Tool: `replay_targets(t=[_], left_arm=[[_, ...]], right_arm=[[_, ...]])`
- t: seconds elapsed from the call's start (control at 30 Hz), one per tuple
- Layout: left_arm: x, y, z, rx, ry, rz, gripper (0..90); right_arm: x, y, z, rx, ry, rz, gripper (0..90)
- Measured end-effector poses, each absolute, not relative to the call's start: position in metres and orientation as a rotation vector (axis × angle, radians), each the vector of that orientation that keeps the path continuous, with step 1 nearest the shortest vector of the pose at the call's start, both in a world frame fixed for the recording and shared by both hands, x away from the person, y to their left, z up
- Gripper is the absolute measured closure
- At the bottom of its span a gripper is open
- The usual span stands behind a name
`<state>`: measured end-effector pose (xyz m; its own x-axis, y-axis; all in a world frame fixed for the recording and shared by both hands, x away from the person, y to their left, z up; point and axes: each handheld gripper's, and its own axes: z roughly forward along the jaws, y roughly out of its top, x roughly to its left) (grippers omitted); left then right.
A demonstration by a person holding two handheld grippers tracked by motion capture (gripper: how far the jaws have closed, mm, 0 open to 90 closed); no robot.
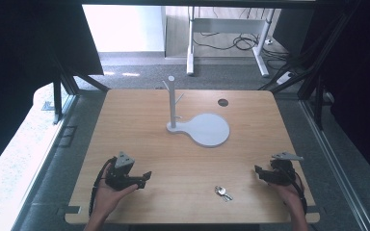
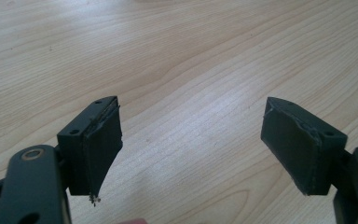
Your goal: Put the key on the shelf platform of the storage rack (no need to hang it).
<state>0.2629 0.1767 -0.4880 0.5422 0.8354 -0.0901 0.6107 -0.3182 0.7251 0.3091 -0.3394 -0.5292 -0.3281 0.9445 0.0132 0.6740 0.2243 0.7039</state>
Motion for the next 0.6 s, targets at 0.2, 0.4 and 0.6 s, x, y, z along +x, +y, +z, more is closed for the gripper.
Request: replay_targets(t=[0.2, 0.4, 0.6], left_arm=[[0.263, 0.177, -0.489, 2.048, 1.168, 0.388, 20.6], [0.263, 0.177, -0.488, 2.049, 1.164, 0.385, 20.5], [0.264, 0.177, -0.489, 2.051, 1.167, 0.38, 20.5]], right_arm=[[0.306, -0.338, -0.523, 1.444, 2.098, 0.923, 30.7], [0.301, -0.336, -0.516, 1.393, 2.1, 0.958, 32.3], [0.3, -0.336, -0.512, 1.366, 2.135, 0.956, 31.9]])
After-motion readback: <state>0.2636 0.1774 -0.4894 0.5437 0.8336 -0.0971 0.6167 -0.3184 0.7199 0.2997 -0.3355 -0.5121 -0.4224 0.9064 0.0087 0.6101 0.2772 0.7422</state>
